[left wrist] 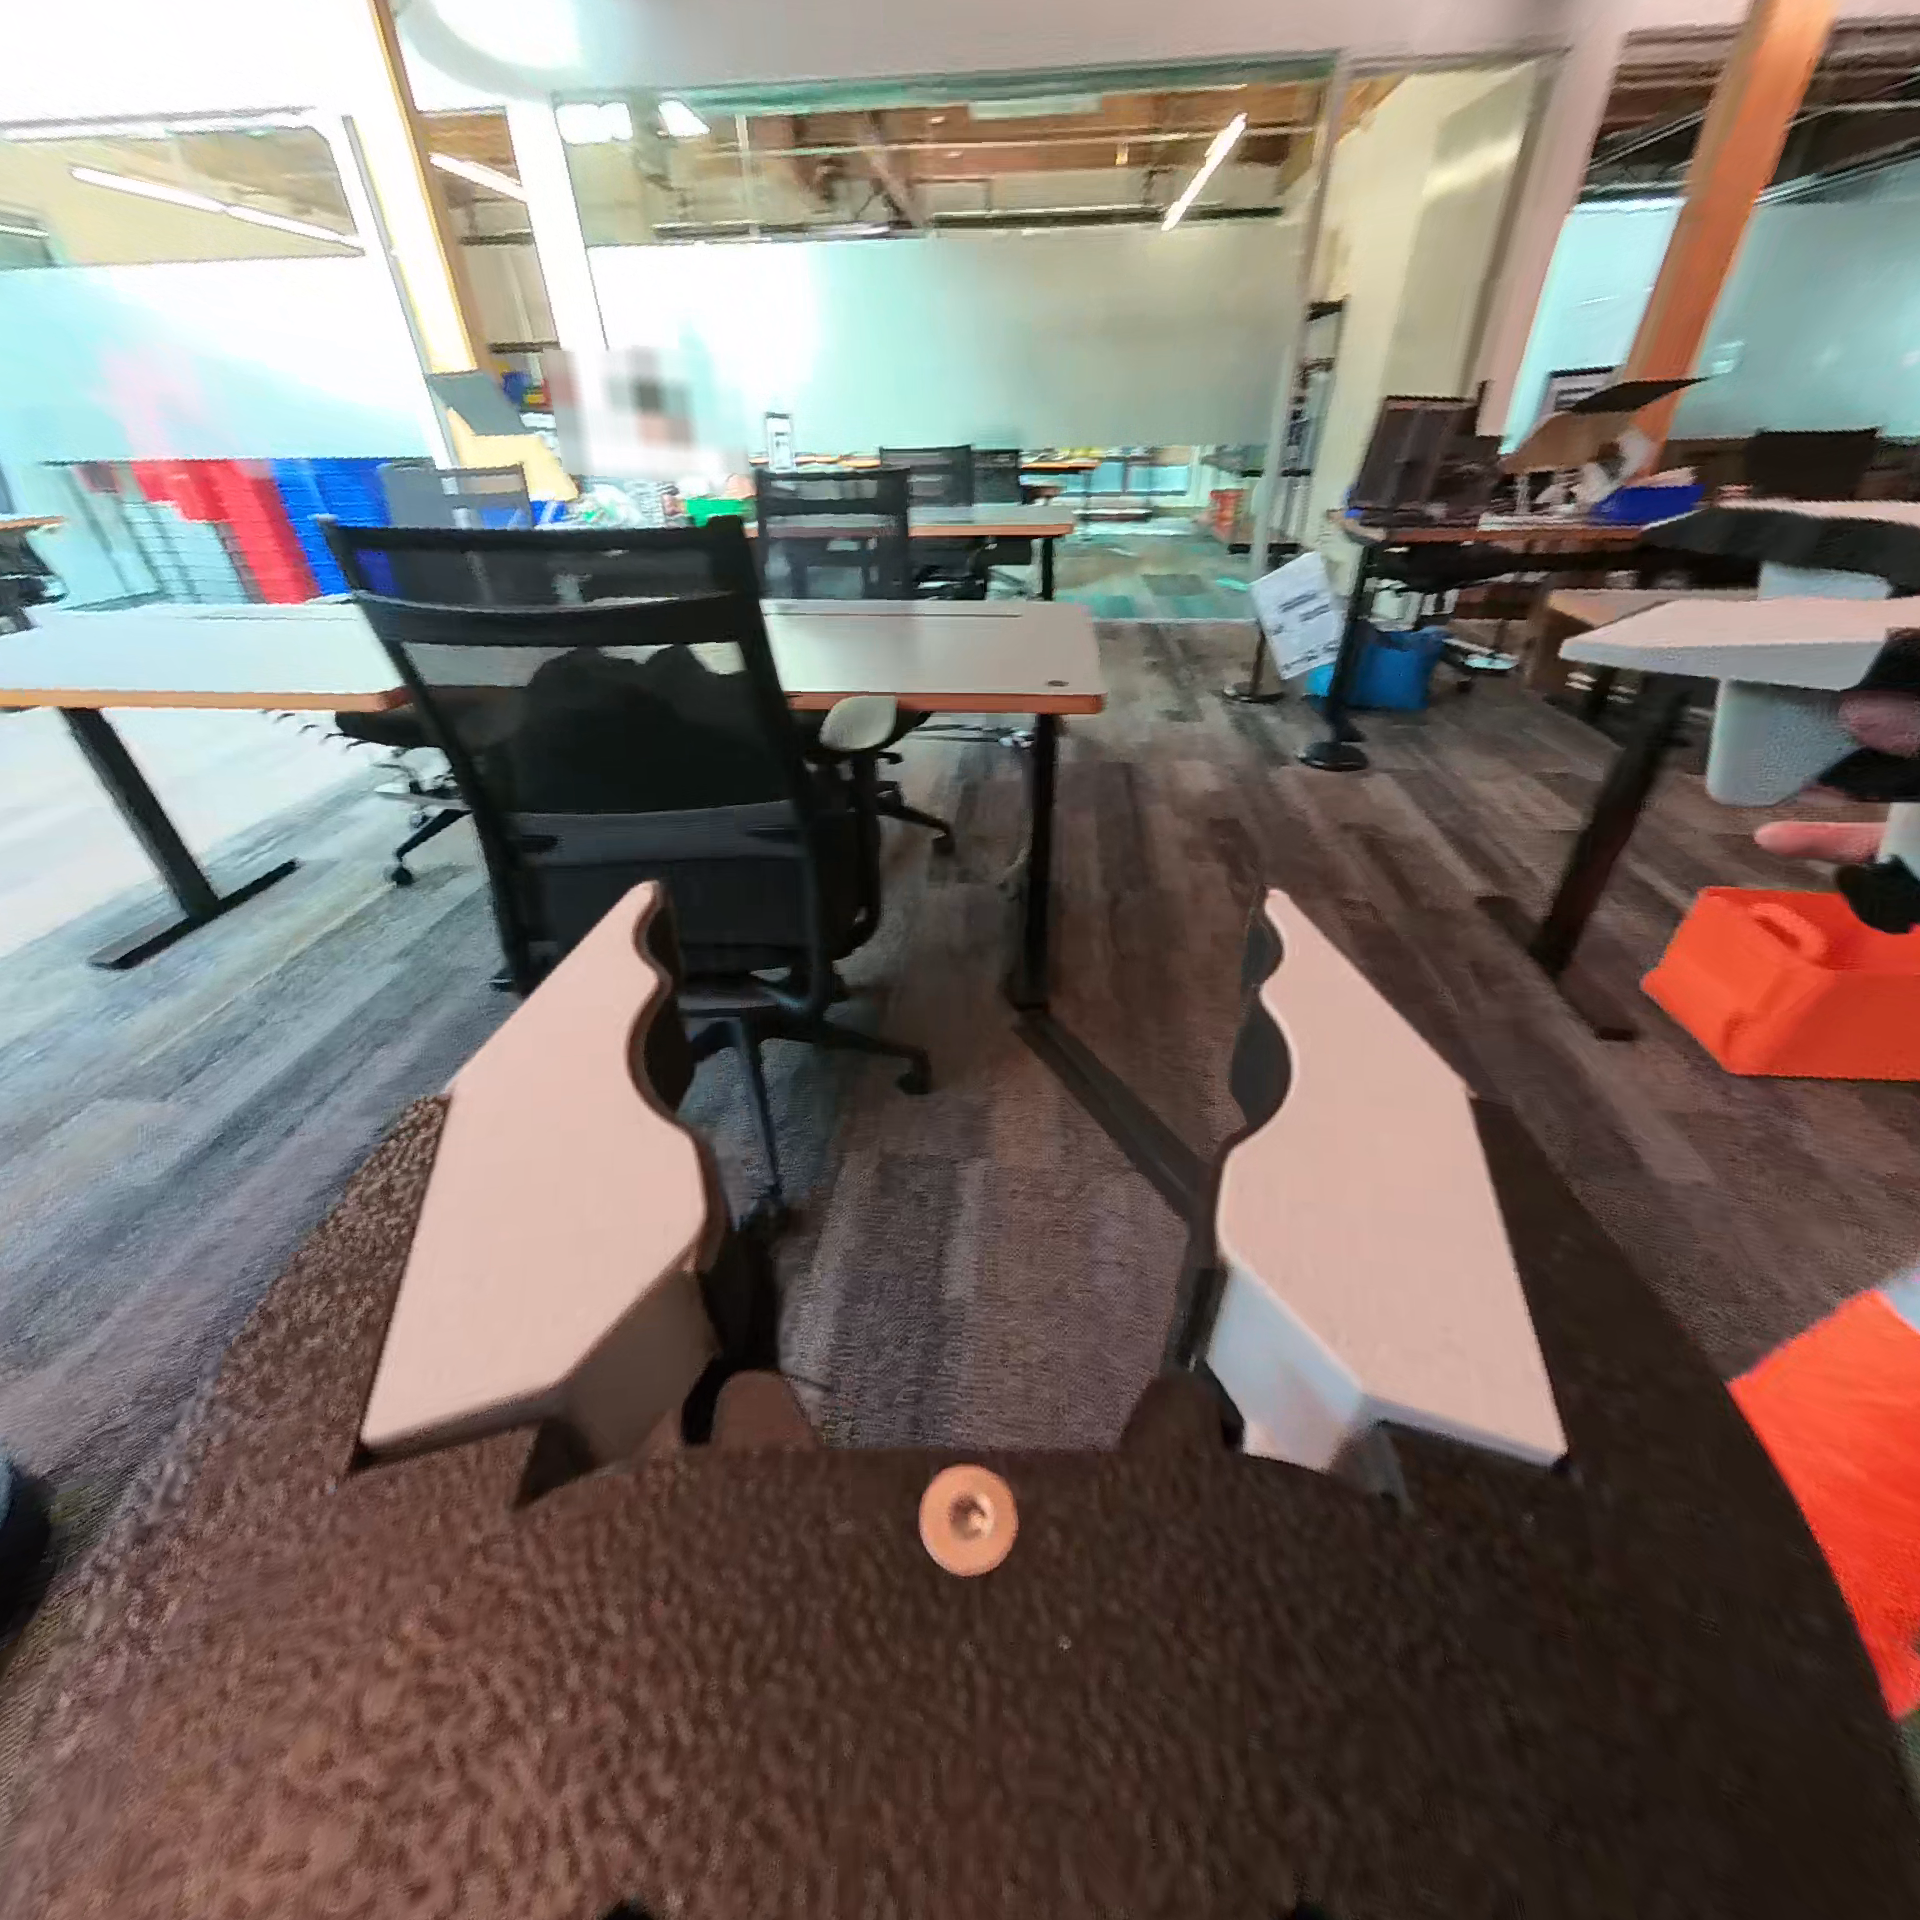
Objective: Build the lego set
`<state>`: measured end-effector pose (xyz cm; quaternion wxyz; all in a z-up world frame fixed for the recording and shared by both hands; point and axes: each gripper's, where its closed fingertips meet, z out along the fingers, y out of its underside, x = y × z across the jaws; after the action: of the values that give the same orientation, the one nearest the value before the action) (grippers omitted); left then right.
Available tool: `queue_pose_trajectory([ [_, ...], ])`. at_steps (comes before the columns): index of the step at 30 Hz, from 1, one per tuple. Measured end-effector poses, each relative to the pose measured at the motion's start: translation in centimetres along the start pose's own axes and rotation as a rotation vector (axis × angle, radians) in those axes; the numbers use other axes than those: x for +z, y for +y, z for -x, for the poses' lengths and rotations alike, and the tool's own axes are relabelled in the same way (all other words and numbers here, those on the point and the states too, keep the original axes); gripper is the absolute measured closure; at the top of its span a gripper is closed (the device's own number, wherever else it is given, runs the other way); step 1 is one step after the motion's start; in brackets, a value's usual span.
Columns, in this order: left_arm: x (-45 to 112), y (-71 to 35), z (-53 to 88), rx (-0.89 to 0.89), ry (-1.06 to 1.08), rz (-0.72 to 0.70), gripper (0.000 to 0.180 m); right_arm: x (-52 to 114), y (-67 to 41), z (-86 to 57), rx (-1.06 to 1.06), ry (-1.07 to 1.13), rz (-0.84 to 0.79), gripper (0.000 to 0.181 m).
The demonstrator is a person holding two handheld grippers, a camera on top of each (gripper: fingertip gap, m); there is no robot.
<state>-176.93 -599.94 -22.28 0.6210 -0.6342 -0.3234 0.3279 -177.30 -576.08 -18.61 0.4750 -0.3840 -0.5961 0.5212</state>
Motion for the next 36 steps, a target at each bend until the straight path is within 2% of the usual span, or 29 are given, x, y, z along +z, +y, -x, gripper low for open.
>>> queue_pose_trajectory([
  [4, 6.3, 1.3, 9.2, 0.007, -0.100, -0.009, 0.073, 13.1, 2.0, 2.0, -0.018, -0.122, 0.002, 0.069],
  [10, 18.6, -0.5, 23.3, -0.005, -0.106, -0.041, 0.071, 33.0, -0.6, 5.3, -0.009, -0.294, -0.055, 0.069],
  [13, 24.2, -1.4, 29.4, 0.004, -0.130, -0.050, 0.072, 41.2, -1.9, 8.2, -0.088, -0.397, -0.099, 0.071],
  [16, 28.7, -0.9, 35.4, 0.016, -0.185, -0.009, 0.073, 49.0, -0.9, 11.0, -0.131, -0.503, -0.060, 0.072],
  [27, 38.0, -0.5, 63.9, 0.011, -0.607, -0.023, 0.069, 81.9, -1.2, 20.4, -0.171, -0.849, -0.075, 0.074],
  [31, 41.1, -1.7, 72.7, 0.070, -0.691, -0.010, 0.074, 93.5, -2.7, 24.7, -0.173, -0.931, -0.107, 0.084],
  [34, 42.0, -0.7, 79.5, 0.069, -0.793, 0.032, 0.075, 101.3, -3.2, 28.7, -0.176, -0.983, -0.114, 0.111],
  [36, 42.3, -0.1, 84.3, 0.060, -0.847, 0.015, 0.078, 107.3, -3.6, 30.6, -0.164, -0.915, -0.168, 0.111],
])
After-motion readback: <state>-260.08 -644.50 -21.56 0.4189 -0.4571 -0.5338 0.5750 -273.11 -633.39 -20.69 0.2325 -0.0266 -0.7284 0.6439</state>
